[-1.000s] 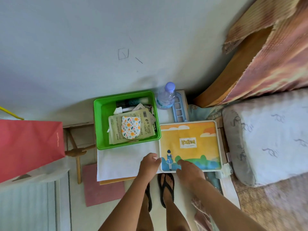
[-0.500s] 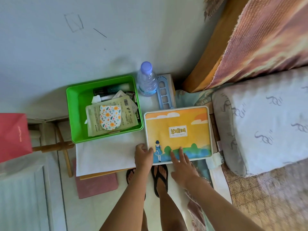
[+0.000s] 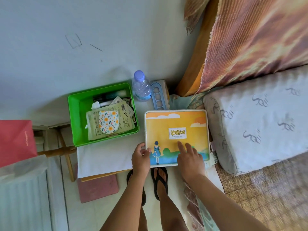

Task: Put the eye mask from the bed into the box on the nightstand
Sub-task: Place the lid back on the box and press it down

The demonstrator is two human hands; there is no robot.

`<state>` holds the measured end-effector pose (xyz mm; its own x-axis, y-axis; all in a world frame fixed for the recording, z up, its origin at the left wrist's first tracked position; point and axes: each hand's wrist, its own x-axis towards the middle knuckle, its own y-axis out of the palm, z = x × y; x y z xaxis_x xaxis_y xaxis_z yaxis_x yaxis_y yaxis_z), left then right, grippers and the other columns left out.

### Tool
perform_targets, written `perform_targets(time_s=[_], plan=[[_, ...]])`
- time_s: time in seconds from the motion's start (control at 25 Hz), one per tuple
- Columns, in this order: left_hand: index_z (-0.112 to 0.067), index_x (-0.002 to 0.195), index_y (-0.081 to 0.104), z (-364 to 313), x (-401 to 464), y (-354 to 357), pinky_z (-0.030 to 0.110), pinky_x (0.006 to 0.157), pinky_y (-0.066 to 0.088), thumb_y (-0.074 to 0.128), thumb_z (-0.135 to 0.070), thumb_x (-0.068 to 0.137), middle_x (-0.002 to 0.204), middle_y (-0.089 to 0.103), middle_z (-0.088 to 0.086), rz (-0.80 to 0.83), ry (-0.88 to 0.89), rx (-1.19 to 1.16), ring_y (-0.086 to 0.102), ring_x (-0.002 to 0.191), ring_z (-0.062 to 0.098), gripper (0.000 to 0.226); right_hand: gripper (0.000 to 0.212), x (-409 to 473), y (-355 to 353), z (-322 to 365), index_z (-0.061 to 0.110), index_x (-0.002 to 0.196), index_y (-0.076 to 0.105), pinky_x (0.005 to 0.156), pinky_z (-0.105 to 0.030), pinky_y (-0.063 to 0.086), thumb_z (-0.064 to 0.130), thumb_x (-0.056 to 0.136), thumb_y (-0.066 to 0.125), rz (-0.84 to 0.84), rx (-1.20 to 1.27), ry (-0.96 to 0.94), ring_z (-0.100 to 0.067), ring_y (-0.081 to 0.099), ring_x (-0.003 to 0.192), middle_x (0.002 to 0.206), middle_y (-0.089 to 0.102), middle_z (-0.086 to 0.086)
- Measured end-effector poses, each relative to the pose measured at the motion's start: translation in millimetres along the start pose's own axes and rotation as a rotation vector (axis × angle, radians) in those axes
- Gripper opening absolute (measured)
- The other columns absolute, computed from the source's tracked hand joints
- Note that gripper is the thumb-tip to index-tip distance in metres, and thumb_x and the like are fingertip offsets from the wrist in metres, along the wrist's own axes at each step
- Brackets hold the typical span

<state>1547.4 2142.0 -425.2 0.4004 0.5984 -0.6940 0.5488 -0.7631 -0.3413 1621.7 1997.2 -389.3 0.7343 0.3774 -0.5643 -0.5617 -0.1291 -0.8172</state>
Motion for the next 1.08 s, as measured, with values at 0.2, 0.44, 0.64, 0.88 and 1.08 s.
perform_targets(time_s=[0.2, 0.44, 0.64, 0.88, 1.08], plan=[[-0.007, 0.113, 0.057, -6.1, -11.5, -43.2, 0.033, 0.070, 0.047, 0.057, -0.015, 0.090, 0.097, 0.071, 0.017, -0.009, 0.077, 0.040, 0.064, 0.081, 0.027, 0.025, 0.067, -0.2, -37.1, -15.5, 0.039, 0.149, 0.008, 0.112, -0.050, 0.026, 0.039, 0.095, 0.047, -0.086, 0.161, 0.228, -0.032, 0.014, 0.145, 0.159, 0.010, -0.011], [-0.002, 0.114, 0.056, -7.7, -3.1, -128.6, 0.031, 0.069, 0.047, 0.058, -0.007, 0.089, 0.100, 0.067, 0.019, -0.136, 0.045, -0.084, 0.060, 0.079, 0.022, 0.026, 0.088, -2.1, -51.6, 26.6, 0.042, 0.148, -0.003, 0.103, -0.041, 0.042, 0.022, 0.090, 0.061, 0.109, 0.667, 0.101, -0.030, 0.040, 0.133, 0.158, 0.013, -0.007], [0.004, 0.113, 0.057, -6.3, 20.6, -184.0, 0.022, 0.063, 0.047, 0.058, -0.006, 0.089, 0.101, 0.066, 0.021, -0.246, 0.059, -0.091, 0.058, 0.082, 0.022, 0.026, 0.089, 9.4, -42.6, 84.1, 0.052, 0.144, 0.006, 0.085, -0.041, 0.057, 0.008, 0.090, 0.060, 0.185, 0.895, 0.115, -0.027, 0.063, 0.098, 0.120, 0.054, 0.001], [0.003, 0.120, 0.056, -11.7, 59.5, -227.1, 0.047, 0.091, 0.048, 0.058, -0.013, 0.089, 0.113, 0.066, 0.025, -0.331, 0.069, 0.036, 0.062, 0.104, 0.037, 0.035, 0.085, 40.1, -33.9, 139.1, 0.048, 0.145, 0.018, 0.055, -0.023, 0.056, 0.001, 0.088, 0.061, 0.171, 0.970, 0.118, -0.015, 0.060, 0.070, 0.099, 0.055, 0.001], [0.004, 0.116, 0.061, -21.6, 93.2, -236.7, 0.045, 0.090, 0.049, 0.059, -0.009, 0.087, 0.111, 0.066, 0.025, -0.465, 0.078, 0.073, 0.062, 0.102, 0.037, 0.031, 0.070, 66.8, -28.4, 173.0, 0.027, 0.144, 0.035, 0.091, -0.041, 0.052, 0.009, 0.084, 0.067, -0.002, 0.840, 0.132, -0.027, 0.060, 0.106, 0.117, 0.061, -0.003]])
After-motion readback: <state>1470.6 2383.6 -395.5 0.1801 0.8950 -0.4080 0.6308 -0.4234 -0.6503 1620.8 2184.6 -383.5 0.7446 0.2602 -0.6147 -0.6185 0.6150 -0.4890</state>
